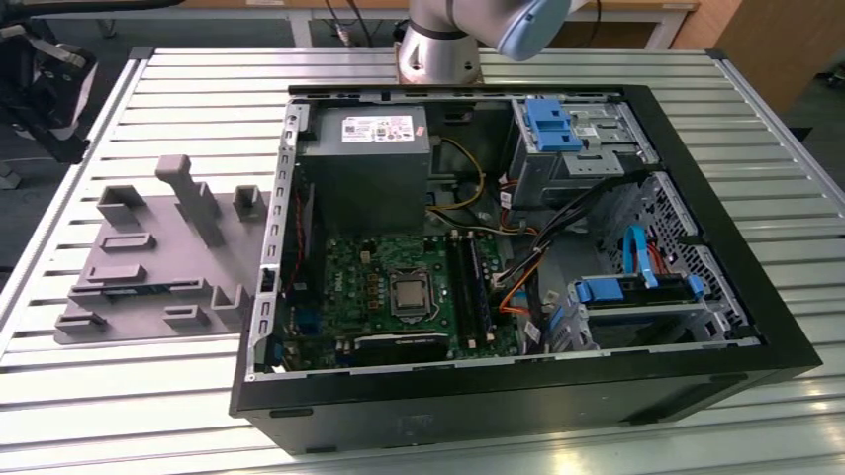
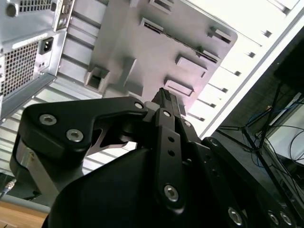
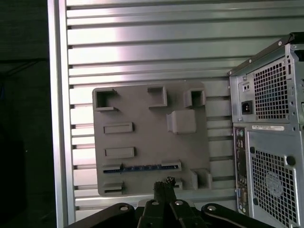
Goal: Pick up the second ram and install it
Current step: 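Reach for the second ram, then pick up the second ram and move it above second insertion slot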
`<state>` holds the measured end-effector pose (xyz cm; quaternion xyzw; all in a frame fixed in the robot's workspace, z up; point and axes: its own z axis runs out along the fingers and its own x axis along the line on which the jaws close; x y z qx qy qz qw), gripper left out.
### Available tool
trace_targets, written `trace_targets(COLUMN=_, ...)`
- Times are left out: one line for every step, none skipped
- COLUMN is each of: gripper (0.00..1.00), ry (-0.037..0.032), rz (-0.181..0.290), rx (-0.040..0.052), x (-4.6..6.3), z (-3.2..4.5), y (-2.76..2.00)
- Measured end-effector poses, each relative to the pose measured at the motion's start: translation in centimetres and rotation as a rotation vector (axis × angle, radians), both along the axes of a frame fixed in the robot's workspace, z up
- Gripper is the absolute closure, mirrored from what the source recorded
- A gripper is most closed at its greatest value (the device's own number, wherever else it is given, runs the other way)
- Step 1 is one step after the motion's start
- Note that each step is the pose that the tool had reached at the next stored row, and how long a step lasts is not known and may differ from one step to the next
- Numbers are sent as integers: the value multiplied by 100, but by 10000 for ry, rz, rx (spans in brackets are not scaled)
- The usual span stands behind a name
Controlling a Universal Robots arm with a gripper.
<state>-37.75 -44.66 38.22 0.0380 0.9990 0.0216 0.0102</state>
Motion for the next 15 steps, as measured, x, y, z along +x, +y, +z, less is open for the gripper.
trace_targets(gripper=89, ry=7, rz=0, rx=0, x=-27, z=-2, y=0)
trace_targets(gripper=89, ry=14, rz=1, rx=1, x=-51, z=-5, y=0)
trace_targets(gripper=89, ry=23, rz=1, rx=-1, x=-72, z=-6, y=0)
trace_targets(gripper=89, ry=30, rz=1, rx=0, x=-92, z=-8, y=0)
trace_targets(gripper=89, ry=35, rz=1, rx=-1, x=-105, z=-9, y=0)
trace_targets(gripper=89, ry=35, rz=1, rx=0, x=-108, z=-10, y=0)
trace_targets(gripper=89, ry=36, rz=1, rx=0, x=-108, z=-10, y=0)
trace_targets(gripper=89, ry=36, rz=2, rx=0, x=-108, z=-10, y=0)
trace_targets(gripper=89, ry=36, rz=1, rx=0, x=-109, z=-10, y=0)
trace_targets(gripper=89, ry=36, rz=1, rx=0, x=-109, z=-11, y=0)
trace_targets(gripper=89, ry=36, rz=1, rx=0, x=-109, z=-11, y=0)
trace_targets(gripper=89, ry=36, rz=1, rx=0, x=-110, z=-11, y=0)
trace_targets(gripper=89, ry=36, rz=1, rx=0, x=-110, z=-11, y=0)
trace_targets(gripper=89, ry=36, rz=1, rx=0, x=-110, z=-11, y=0)
trace_targets(gripper=89, ry=36, rz=1, rx=0, x=-110, z=-11, y=0)
